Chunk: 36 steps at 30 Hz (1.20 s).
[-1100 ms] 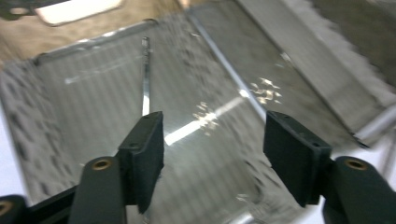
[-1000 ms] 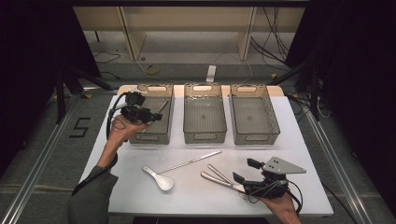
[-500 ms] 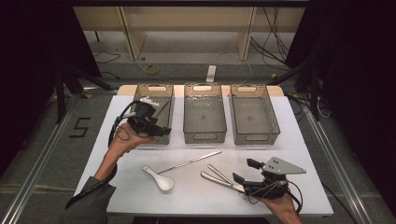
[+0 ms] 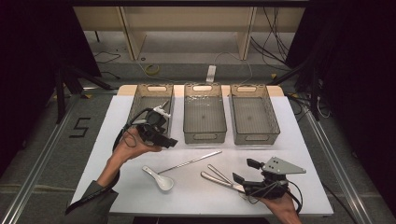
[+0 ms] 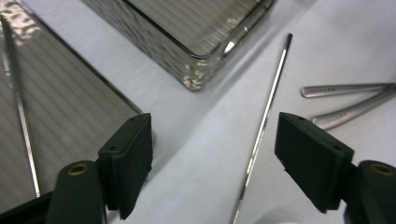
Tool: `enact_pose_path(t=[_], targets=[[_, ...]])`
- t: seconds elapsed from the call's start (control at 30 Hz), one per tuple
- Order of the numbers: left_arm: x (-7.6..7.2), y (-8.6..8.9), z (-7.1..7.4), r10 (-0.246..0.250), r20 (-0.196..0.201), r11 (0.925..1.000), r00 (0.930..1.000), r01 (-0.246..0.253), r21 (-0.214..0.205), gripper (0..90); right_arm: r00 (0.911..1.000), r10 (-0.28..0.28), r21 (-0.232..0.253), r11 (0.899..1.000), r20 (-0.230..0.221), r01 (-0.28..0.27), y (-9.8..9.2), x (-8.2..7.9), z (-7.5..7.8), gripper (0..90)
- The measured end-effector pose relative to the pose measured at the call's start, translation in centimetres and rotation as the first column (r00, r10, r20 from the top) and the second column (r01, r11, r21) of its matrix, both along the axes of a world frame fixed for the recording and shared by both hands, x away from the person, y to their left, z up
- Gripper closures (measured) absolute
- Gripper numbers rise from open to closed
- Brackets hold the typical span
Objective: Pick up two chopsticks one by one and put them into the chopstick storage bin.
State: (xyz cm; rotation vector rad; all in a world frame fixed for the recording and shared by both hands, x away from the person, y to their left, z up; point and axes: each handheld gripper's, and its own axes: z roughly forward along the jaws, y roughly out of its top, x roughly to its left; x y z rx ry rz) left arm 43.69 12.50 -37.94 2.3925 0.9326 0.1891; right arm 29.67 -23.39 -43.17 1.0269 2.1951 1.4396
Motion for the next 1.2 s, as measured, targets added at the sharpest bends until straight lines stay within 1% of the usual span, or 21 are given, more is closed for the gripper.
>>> enact_pose_path(t=[0.13,0.2,0.33,0.37,0.43,0.53,0.57,0.63,0.7,0.73,0.77,0.83,0.87,0.9,0.93,1.0,1.03,1.07,1.13,1.2], targets=[[-0.3,-0.8,-0.5,-0.037,-0.018,0.9990,0.9992,0.037,0.026,32.9,1.0000,0.001,0.001,1.000,-0.003,-0.001,0.0,0.0,0.0,25.6],[-0.4,-1.3,-0.7,-0.059,-0.028,0.9972,0.9979,0.060,0.046,34.8,1.0000,0.002,-0.001,1.000,-0.002,-0.002,0.0,0.0,0.0,25.6],[-0.6,-2.1,-1.5,-0.084,-0.043,0.9938,0.9955,0.087,0.070,38.0,1.0000,0.002,0.000,1.000,-0.004,-0.002,0.0,0.0,0.0,25.6],[-0.6,-2.3,-1.6,-0.095,-0.048,0.9920,0.9943,0.099,0.079,39.0,1.0000,0.003,-0.001,1.000,-0.004,-0.003,0.0,0.0,0.0,25.6],[-0.7,-2.7,-2.1,-0.099,-0.056,0.9909,0.9935,0.104,0.086,40.5,1.0000,0.002,-0.001,1.000,-0.004,-0.002,0.0,0.0,0.0,25.6],[-0.8,-3.2,-2.6,-0.114,-0.067,0.9860,0.9912,0.122,0.114,41.7,1.0000,0.003,-0.001,1.000,-0.004,-0.003,0.0,0.0,0.0,25.6],[-0.8,-3.4,-2.8,-0.115,-0.071,0.9860,0.9909,0.122,0.113,41.6,1.0000,0.003,-0.001,1.000,-0.004,-0.003,0.0,0.0,0.0,25.6],[-0.8,-3.6,-3.0,-0.122,-0.078,0.9832,0.9894,0.132,0.126,40.7,1.0000,0.003,-0.003,1.000,-0.003,-0.003,0.0,0.0,0.0,25.6],[-0.8,-3.8,-3.3,-0.124,-0.083,0.9823,0.9888,0.134,0.131,39.8,1.0000,0.003,-0.003,1.000,-0.002,-0.003,0.0,0.0,0.0,25.6],[-0.8,-3.9,-3.5,-0.124,-0.085,0.9825,0.9887,0.134,0.130,39.6,1.0000,0.004,-0.004,1.000,-0.005,-0.004,0.0,0.0,0.0,25.6],[-0.8,-4.0,-3.6,-0.130,-0.089,0.9807,0.9876,0.141,0.135,39.5,1.0000,0.005,-0.004,1.000,-0.004,-0.005,0.0,0.0,0.0,25.5],[-0.9,-4.3,-3.8,-0.130,-0.093,0.9803,0.9871,0.142,0.137,39.6,1.0000,0.006,-0.003,1.000,-0.003,-0.006,0.0,0.0,0.0,25.6],[-0.9,-4.4,-3.9,-0.136,-0.095,0.9788,0.9861,0.148,0.141,40.0,1.0000,0.006,-0.004,1.000,-0.003,-0.006,0.0,0.0,0.0,25.6],[-0.9,-4.6,-4.0,-0.138,-0.098,0.9778,0.9855,0.151,0.145,40.5,1.0000,0.006,-0.006,1.000,-0.003,-0.006,0.0,-0.1,0.0,25.6],[-0.9,-4.7,-4.1,-0.145,-0.102,0.9748,0.9842,0.160,0.156,41.3,1.0000,0.006,-0.006,1.000,-0.002,-0.006,0.0,-0.1,0.0,25.5],[-0.9,-4.9,-4.4,-0.146,-0.104,0.9730,0.9838,0.162,0.164,43.3,1.0000,0.008,-0.006,1.000,-0.003,-0.008,0.0,-0.1,0.0,25.5],[-0.9,-5.0,-4.5,-0.150,-0.108,0.9702,0.9827,0.167,0.175,44.6,1.0000,0.007,-0.006,1.000,-0.001,-0.007,0.1,-0.1,0.0,25.6],[-0.9,-5.1,-4.6,-0.147,-0.110,0.9700,0.9831,0.165,0.179,45.6,1.0000,0.008,-0.005,1.000,-0.001,-0.008,0.1,-0.1,0.0,25.5],[-0.8,-5.3,-4.9,-0.155,-0.115,0.9660,0.9813,0.175,0.191,48.0,1.0000,0.010,-0.006,1.000,-0.001,-0.010,0.1,-0.1,0.0,25.6],[-0.8,-5.4,-5.2,-0.156,-0.121,0.9659,0.9803,0.177,0.189,50.4,1.0000,0.007,-0.005,1.000,-0.003,-0.007,0.1,-0.1,0.0,25.5]])
